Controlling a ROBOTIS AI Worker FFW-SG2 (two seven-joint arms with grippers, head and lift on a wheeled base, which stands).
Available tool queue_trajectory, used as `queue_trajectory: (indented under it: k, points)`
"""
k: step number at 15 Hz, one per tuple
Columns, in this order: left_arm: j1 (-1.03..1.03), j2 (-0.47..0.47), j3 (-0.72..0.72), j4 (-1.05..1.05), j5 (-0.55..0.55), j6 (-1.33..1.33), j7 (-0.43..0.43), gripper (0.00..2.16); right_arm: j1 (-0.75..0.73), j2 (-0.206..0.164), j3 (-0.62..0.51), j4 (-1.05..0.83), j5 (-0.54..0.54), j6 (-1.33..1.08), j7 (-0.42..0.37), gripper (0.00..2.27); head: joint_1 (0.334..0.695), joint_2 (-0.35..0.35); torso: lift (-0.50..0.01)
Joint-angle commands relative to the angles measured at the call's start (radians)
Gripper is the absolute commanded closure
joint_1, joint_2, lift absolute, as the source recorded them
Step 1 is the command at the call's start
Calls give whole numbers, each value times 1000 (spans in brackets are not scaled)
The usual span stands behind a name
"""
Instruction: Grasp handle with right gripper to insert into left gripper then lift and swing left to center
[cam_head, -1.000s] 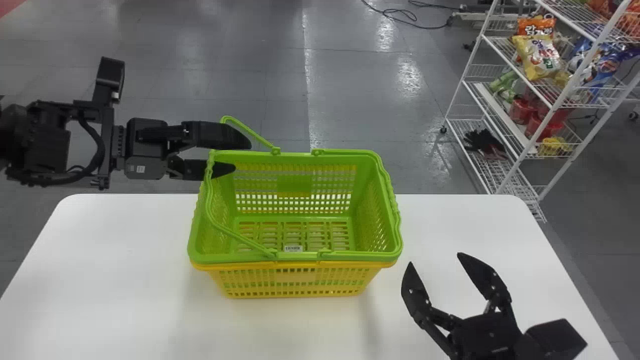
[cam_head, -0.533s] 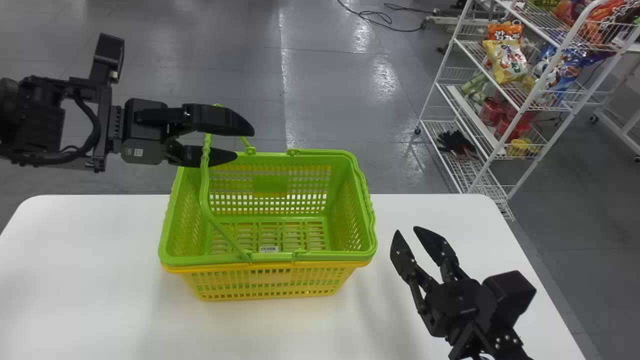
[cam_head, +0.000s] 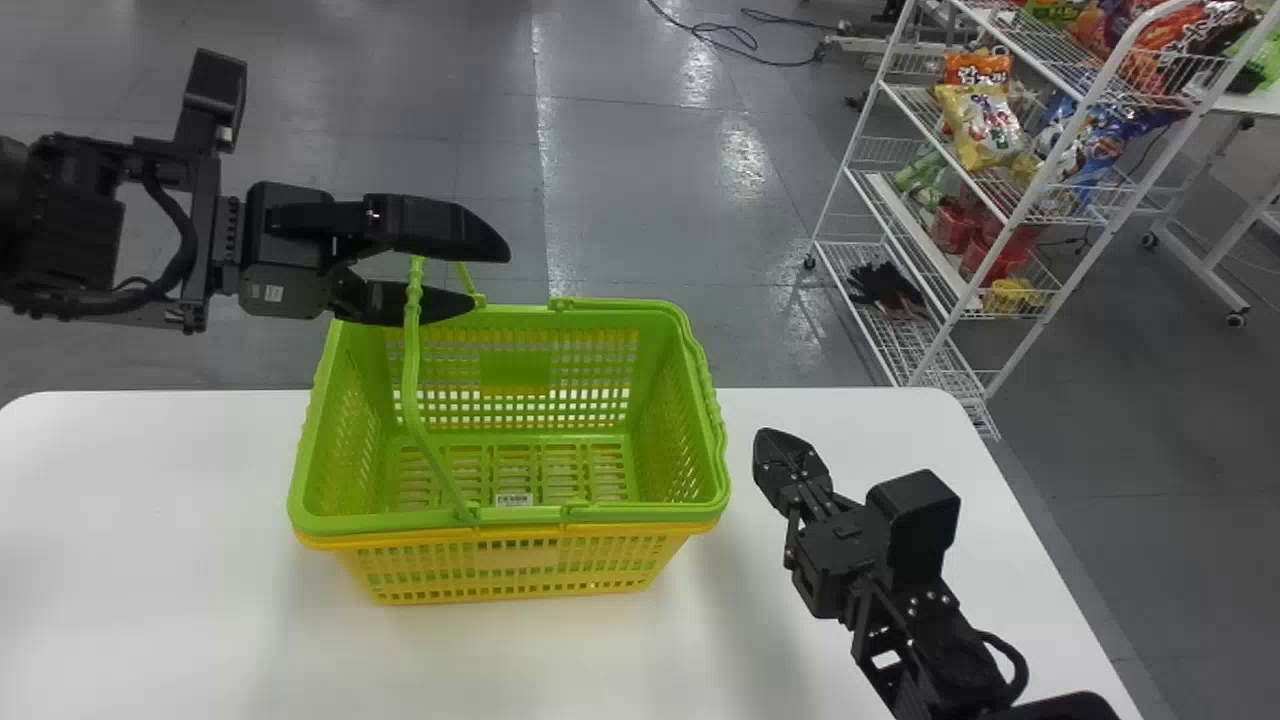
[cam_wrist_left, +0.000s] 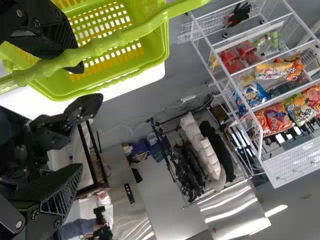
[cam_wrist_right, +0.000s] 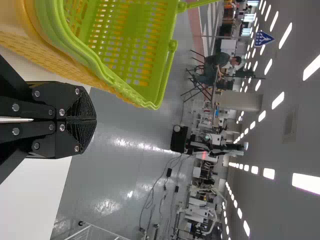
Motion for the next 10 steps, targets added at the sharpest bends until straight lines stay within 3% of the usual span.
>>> queue_trajectory:
  k: [1, 10]
  points:
    - [1, 0, 0, 1, 0, -1, 0, 161, -40, -8, 30, 46, 22, 11, 0, 2027, 695, -168, -93]
    - [5, 0, 5, 2, 3, -4, -2, 161, -96, -11, 60, 72, 30, 47, 0, 2027, 695, -144, -93]
